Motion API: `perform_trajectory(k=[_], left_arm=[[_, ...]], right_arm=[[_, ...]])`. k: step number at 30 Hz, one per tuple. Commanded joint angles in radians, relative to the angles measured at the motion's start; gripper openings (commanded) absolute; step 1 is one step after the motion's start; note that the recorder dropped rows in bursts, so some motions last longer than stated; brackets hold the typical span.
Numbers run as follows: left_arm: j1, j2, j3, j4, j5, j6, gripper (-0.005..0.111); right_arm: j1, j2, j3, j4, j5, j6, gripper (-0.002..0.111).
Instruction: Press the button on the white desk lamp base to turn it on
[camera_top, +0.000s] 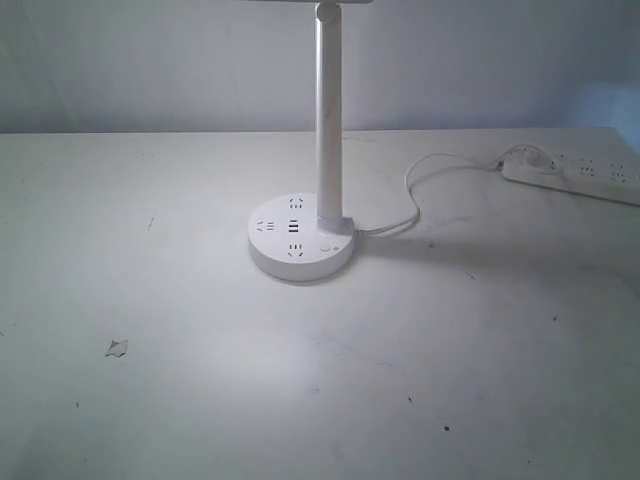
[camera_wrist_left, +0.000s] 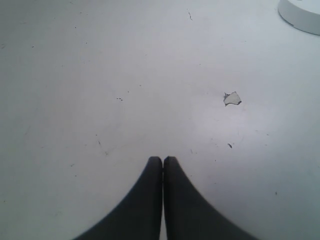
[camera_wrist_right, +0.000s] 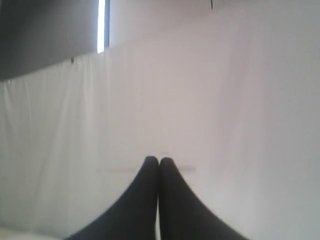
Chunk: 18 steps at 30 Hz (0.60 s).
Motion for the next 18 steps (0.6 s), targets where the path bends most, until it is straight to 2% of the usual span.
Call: perform_trajectory(k=[1,4,5,10,18], left_arm=[[0.001,-0.004,0.001,-0.004,0.008,-0.001,0.0],[0.001,-0.004,0.001,-0.004,0.008,-0.001,0.0],[0.001,-0.004,0.001,-0.004,0.008,-0.001,0.0],[0.001,-0.004,0.001,-0.004,0.008,-0.001,0.0],[0.001,-0.004,0.001,-0.004,0.008,-0.001,0.0]], right_arm=[[-0.002,-0.004,0.007,0.003,0.401,0.01,0.0],[-0.002,-0.004,0.007,0.003,0.616,0.052,0.0],[-0.002,-0.004,0.007,0.003,0.637,0.094,0.0],[-0.002,-0.004,0.007,0.003,0.608,0.361,0.0],[-0.002,-0.004,0.007,0.001,0.741,0.363,0.0]])
